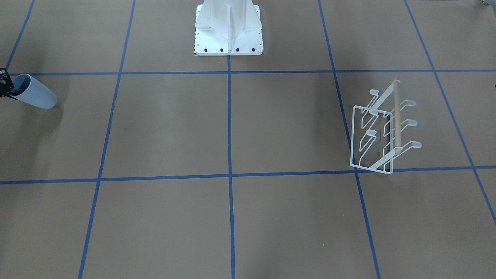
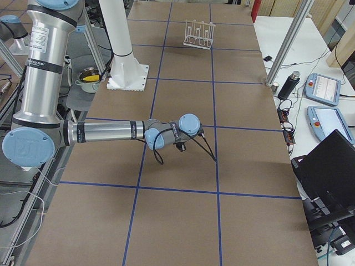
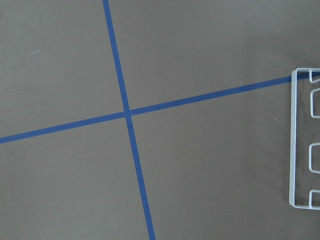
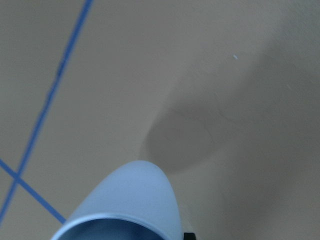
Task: Hang cup on cup holder
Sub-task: 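Lift the cup with the right gripper toward the left gripper while the left arm approaches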
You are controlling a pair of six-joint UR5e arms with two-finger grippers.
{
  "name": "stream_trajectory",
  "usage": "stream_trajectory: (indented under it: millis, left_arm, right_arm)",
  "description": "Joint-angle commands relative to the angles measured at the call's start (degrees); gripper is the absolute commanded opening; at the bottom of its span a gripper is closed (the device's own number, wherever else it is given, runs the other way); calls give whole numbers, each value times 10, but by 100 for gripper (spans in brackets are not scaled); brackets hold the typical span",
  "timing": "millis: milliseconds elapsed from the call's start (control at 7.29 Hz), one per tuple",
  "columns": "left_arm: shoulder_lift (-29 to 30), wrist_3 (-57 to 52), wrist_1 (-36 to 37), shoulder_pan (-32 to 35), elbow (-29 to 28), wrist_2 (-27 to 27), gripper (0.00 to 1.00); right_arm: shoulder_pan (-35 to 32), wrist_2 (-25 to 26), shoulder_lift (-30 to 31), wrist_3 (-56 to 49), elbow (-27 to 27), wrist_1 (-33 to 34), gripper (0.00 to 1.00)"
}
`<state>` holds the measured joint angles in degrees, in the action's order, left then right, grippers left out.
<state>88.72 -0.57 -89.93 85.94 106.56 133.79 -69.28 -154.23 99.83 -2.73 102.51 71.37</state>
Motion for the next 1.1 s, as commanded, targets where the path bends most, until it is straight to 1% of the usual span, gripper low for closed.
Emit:
stream_trajectory:
  millis: [0, 137, 274, 411, 549, 686, 823, 960]
  left_arm:
    - [36, 7, 0, -6, 0, 2, 98]
    - [53, 98, -9, -17, -3, 2, 98]
    - [70, 230, -64, -61, -2, 2, 98]
    - [71, 335, -163, -105, -11, -4, 98]
    - [81, 434, -259, -136, -29, -10, 98]
    - [109, 536, -327, -159, -43, -13, 98]
    - [150, 628, -350, -175, -44, -12, 97]
    - [191, 695, -352, -183, -36, -11, 97]
  right_arm:
    - [-9, -35, -90, 190, 4, -106, 0]
    - [-9, -33, -155, 335, 3, -159, 0]
    - [-8, -27, -215, 460, 3, -190, 0]
    - [-5, -3, -255, 540, 7, -212, 0]
    - [8, 27, -276, 615, 13, -254, 0]
    - [33, 75, -278, 712, 21, -332, 0]
    - [78, 158, -278, 833, 22, -437, 0]
    - [131, 253, -277, 937, 18, -543, 0]
